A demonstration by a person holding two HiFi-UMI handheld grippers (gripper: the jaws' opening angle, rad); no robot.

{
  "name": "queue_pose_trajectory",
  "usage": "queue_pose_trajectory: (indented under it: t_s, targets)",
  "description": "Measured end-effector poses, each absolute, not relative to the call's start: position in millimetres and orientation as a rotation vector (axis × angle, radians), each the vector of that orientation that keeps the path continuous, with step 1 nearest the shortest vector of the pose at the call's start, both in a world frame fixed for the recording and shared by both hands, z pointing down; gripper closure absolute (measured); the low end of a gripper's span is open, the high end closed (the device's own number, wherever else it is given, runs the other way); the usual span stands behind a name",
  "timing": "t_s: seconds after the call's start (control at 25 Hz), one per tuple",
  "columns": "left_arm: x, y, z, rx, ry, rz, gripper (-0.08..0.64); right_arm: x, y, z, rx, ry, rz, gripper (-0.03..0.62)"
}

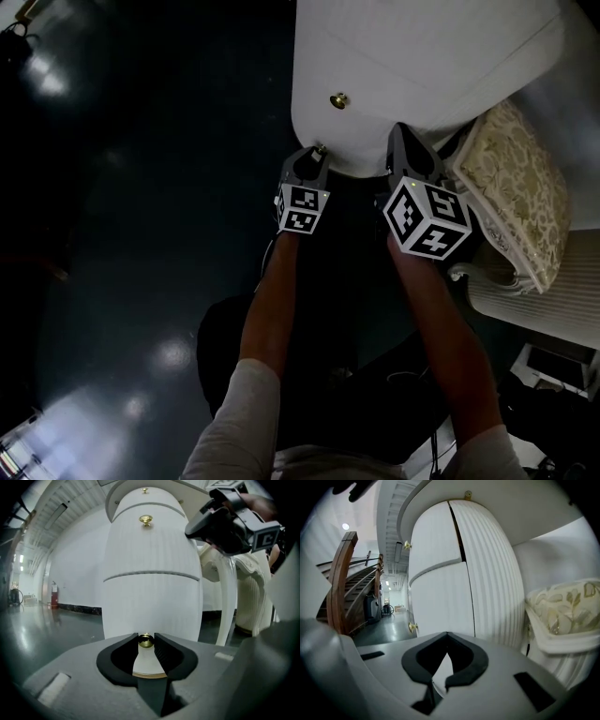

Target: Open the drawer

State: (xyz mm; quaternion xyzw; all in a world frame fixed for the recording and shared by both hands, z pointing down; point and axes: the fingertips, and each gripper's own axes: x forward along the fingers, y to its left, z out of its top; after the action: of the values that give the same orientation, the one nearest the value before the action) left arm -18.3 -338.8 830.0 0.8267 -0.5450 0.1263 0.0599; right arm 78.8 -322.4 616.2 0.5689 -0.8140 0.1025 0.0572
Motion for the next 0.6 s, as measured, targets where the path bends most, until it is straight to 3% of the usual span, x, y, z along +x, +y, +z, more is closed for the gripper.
queue_pose_trajectory:
  t_s: [0.16,0.28,0.6]
  targets:
    - [-21.2,-341.2,830.3,2.486,-1.659,0.353,0.457,79.2,-323.1,616.4,1.711,-2.482,0.331,0.578]
    - [-23.4,-345.1,830.1,2.481,-1.637,0.34,0.405,80.3,-323.3,616.3,1.704,-2.481,0.318,0.578]
    - [-12.4,-350.3,836.0,2.503,-1.57,0.397,0.405,76.6,-321.1,615.2,1.654,-2.475,0.177,0.578]
